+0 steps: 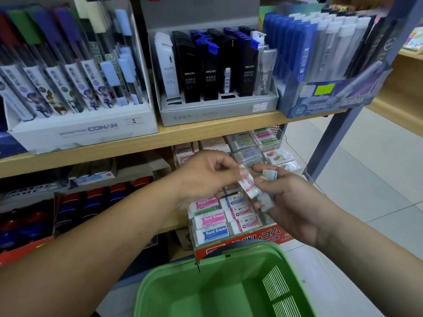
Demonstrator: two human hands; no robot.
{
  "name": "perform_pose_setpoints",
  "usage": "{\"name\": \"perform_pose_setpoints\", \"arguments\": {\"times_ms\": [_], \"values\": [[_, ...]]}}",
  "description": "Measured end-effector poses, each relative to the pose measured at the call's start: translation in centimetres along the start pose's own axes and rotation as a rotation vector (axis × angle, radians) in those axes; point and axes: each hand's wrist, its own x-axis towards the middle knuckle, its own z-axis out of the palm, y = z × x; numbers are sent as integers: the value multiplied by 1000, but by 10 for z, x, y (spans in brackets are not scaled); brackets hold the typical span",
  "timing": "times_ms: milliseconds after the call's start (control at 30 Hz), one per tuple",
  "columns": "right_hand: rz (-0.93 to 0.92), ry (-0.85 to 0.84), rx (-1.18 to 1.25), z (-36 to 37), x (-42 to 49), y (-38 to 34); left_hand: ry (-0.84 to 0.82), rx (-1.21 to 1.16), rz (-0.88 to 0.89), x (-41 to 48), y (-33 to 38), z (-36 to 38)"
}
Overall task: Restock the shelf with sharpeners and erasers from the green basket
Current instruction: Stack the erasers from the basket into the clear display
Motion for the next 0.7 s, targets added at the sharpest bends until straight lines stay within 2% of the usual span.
{"name": "perform_pose_setpoints", "arguments": {"times_ms": [67,133,333,433,567,700], "values": [[-16,44,-5,0,1,-1,16,-89,-78,4,0,-10],[-34,73,-22,1,1,-3,54,-78,-115,10,-2,-17],[-46,118,32,3,0,-4,46,441,-6,20,-14,-15],[-11,102,80,3,-3,-3,95,482,-21,29,-20,-12],[11,119,-3,3,-3,-2,49,645,31,32,-26,-8],[-10,134,-47,3,-1,-3,7,702,45,28,-22,-9]]}}
